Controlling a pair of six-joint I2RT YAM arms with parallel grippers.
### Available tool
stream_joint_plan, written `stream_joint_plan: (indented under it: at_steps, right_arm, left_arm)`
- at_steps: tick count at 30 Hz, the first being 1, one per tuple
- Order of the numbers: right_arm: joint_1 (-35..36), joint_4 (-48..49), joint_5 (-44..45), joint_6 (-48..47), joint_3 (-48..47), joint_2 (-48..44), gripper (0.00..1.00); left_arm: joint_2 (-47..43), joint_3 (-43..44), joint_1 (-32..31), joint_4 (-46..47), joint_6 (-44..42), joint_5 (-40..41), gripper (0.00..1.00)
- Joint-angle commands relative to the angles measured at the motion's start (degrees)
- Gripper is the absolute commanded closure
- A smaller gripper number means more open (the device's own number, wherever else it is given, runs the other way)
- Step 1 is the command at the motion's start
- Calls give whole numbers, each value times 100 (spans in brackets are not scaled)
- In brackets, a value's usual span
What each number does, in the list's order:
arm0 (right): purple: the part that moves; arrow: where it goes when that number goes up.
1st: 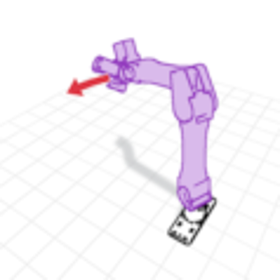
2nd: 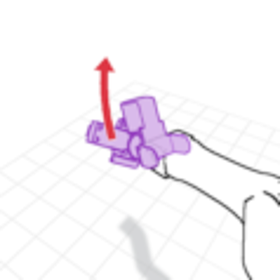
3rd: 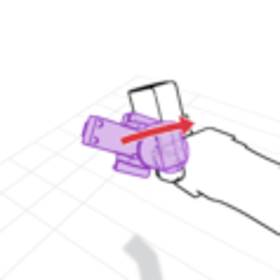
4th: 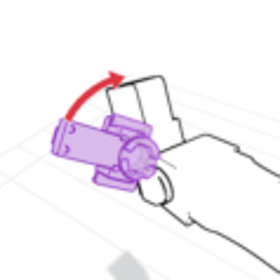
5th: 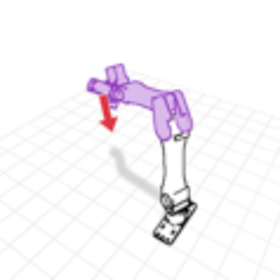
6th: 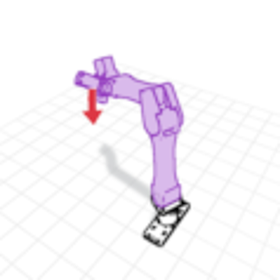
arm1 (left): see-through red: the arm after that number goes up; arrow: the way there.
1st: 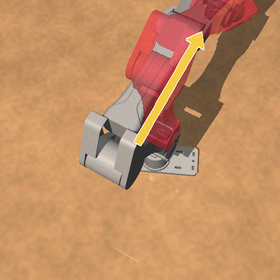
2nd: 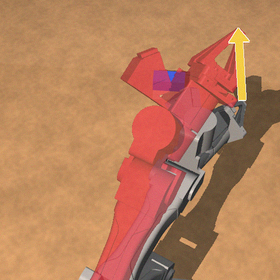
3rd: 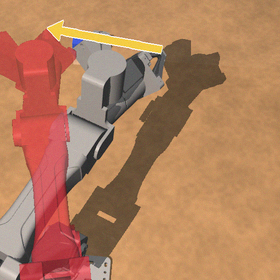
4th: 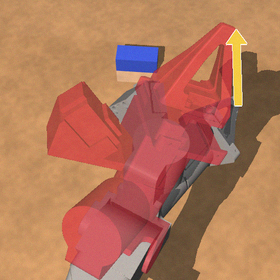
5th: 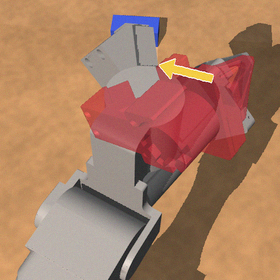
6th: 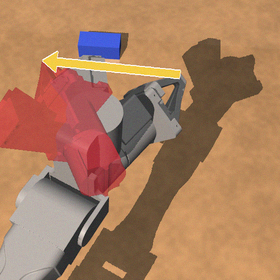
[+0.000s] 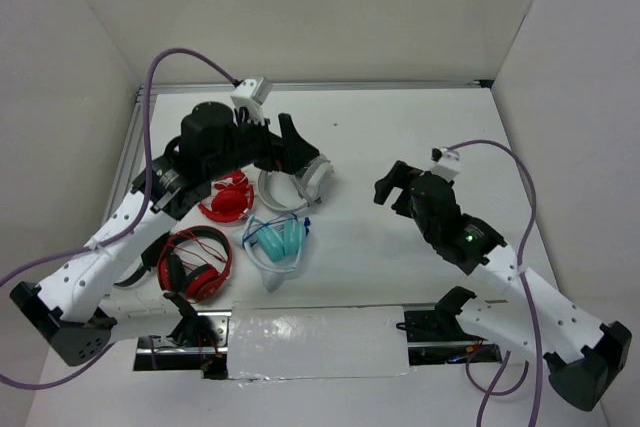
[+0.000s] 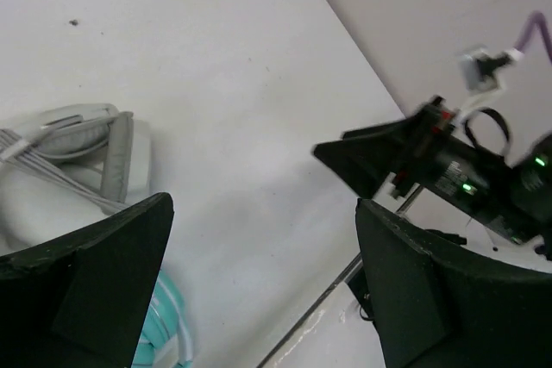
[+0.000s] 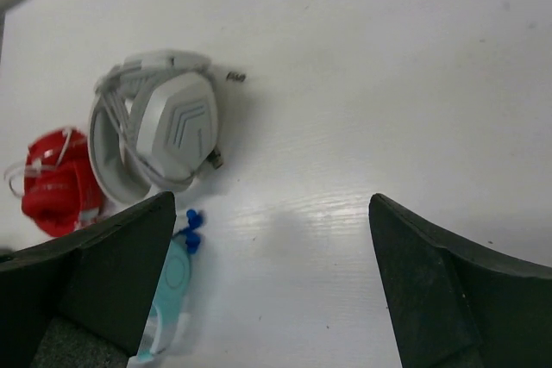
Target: Wrap the headphones
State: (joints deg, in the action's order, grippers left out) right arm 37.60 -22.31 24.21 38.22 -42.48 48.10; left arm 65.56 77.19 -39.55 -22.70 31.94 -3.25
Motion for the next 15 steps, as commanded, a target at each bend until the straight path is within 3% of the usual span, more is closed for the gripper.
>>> stream_joint_plan:
  at_steps: [1, 6, 10, 15]
  right_arm:
    - [-17, -809, 1322, 835, -15, -554, 0]
    - [-25, -1705, 2165, 1565, -138, -1337, 0]
    - [-16, -2005, 2571, 1776, -261, -1680, 0]
    - [-25, -2138, 2791, 1733, -384, -1742, 0]
  left_arm:
    - [430, 446, 623, -577, -260, -1134, 1]
    - [29, -19, 1291, -148, -233, -1425, 1]
    - [-157, -125, 1625, -208, -189, -1126, 1]
    - [-254, -257, 1986, -69, -259, -1467, 1]
